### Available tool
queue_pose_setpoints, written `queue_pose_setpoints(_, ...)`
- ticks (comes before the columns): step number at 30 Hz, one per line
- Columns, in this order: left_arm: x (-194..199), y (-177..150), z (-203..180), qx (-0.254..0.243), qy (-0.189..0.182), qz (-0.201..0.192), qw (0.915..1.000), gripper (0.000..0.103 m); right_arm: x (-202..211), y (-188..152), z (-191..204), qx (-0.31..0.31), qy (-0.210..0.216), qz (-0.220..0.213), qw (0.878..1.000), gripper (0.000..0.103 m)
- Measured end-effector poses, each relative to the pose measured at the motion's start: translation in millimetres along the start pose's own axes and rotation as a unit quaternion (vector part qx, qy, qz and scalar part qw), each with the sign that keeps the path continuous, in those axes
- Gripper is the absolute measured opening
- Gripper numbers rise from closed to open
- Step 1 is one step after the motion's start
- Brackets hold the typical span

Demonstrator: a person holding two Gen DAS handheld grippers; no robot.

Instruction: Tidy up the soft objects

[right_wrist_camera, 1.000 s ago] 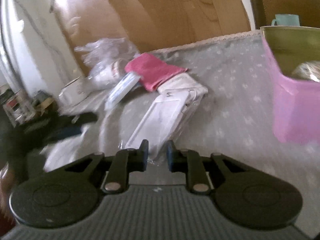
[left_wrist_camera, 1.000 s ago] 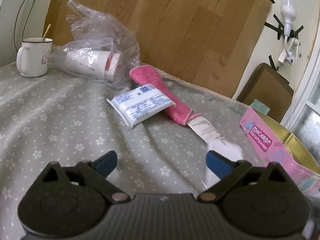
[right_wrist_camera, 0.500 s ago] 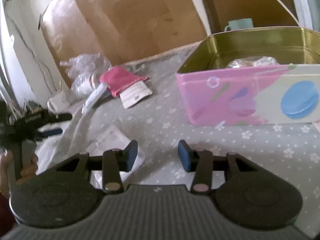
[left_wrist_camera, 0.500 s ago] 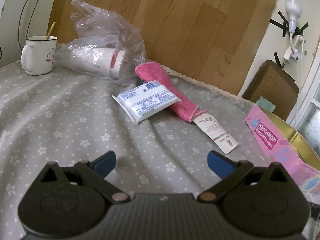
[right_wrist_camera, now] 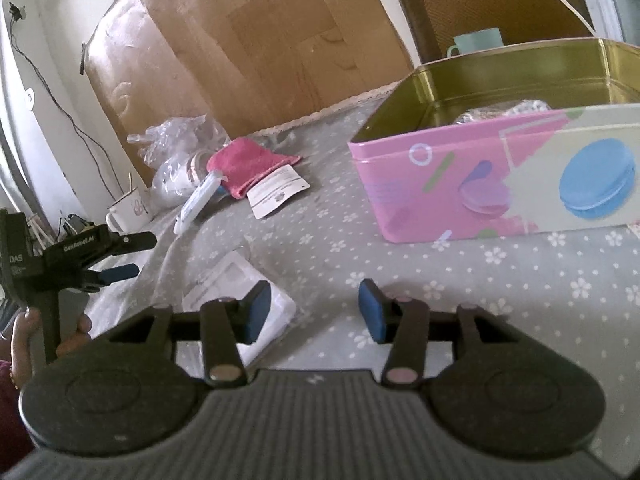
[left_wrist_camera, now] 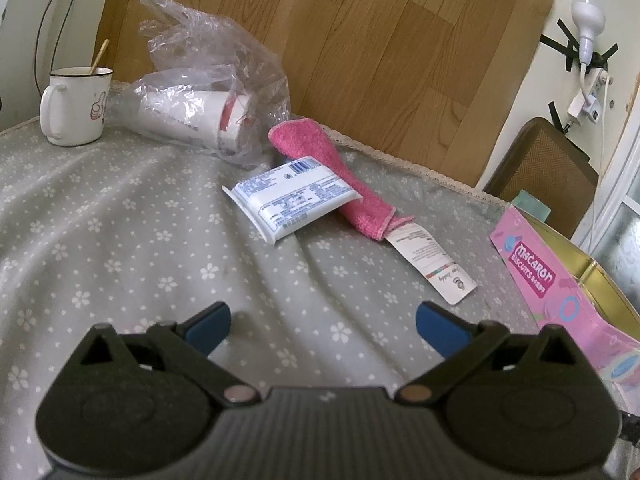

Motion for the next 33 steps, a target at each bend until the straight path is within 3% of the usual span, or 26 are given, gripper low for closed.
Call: queue_pose_setpoints(33, 0.2, -0.1, 0.4, -0.003, -0.003, 0.000, 1.0000, 0.102, -0.5, -1.5, 4.3, 0.021, -0.017, -0.003, 1.000, 0.052)
Point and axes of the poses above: each gripper's, at about its wrist camera, not at the fingertips, and x roughly against the way its jaws point, z to its left, y to its top, the point moved 2 cm from there along -x, roughly the way its jaws point, and after that the axes turned 13 degrees about x, right-handed, at the moved point
